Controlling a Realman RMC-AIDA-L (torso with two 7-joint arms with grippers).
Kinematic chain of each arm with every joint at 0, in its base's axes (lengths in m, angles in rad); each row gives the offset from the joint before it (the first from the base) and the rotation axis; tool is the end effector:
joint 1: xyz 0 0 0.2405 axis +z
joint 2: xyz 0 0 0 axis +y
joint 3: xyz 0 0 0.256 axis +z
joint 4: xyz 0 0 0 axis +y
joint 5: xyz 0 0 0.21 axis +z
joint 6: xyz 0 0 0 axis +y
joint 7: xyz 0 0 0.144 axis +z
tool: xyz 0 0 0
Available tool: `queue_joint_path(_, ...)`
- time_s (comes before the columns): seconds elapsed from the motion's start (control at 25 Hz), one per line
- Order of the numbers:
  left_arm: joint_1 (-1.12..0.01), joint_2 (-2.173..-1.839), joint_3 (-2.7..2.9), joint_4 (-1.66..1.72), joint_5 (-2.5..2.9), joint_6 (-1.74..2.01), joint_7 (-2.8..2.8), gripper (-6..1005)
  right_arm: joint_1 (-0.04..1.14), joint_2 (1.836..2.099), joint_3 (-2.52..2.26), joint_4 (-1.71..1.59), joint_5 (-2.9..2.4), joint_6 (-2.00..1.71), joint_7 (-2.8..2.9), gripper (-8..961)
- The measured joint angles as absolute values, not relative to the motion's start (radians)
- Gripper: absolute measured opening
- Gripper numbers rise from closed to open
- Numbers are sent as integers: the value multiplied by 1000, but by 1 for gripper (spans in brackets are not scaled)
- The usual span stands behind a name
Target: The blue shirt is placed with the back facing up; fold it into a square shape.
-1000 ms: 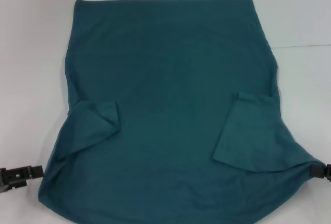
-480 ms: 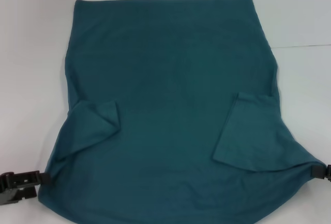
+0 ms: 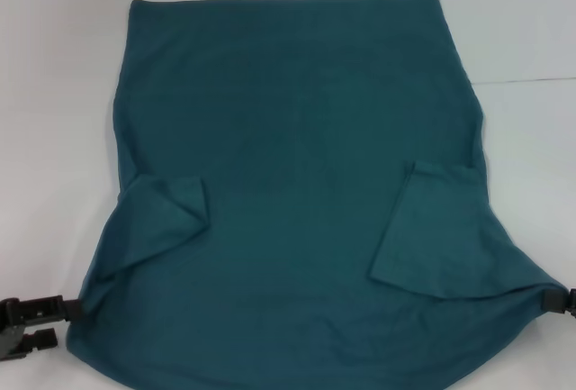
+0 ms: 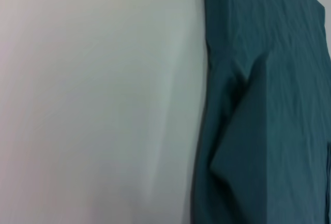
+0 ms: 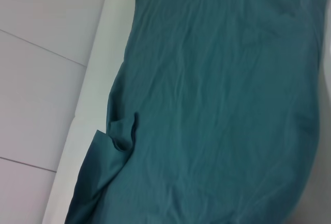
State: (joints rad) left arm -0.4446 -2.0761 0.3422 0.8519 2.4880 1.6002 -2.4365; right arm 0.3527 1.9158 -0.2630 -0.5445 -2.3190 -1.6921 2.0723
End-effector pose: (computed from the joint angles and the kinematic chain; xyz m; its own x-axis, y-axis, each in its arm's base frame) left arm -0.3502 0.2877 0.0493 -0.1003 0.9039 0.4158 0.9947 0.0808 0.0643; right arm 0.3760 0.2508 0.0706 0.0160 -0.8632 -0.5046 -0.9745 -0.1265 0.1855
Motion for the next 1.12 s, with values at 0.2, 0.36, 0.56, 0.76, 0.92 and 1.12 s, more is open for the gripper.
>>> queue_joint_path(0.2,-444,-2073,326,833,2488,1585,-2456,736,353,1917,-263,-545,-2319,-1692,2072,30)
queue_joint_path(0.36,-446,-2070,315,824,2488,1575,-2470,736,353,1917,-263,-545,-2319,-1692,2072,30)
queue_joint_path(0.56,-445,-2070,300,824,2488,1557,-2483,736,354,1917,-265,-545,-2319,-1691,2072,30)
queue_joint_path(0.76,-445,-2069,299,823,2488,1541,-2485,736,354,1916,-266,-545,-2318,-1691,2072,30)
queue_joint_path(0.92,-445,-2069,302,818,2488,1526,-2486,736,354,1916,-265,-545,-2318,-1691,2072,30)
queue_joint_path(1.12,-446,-2069,313,813,2488,1519,-2487,736,354,1917,-265,-545,-2317,-1692,2072,30)
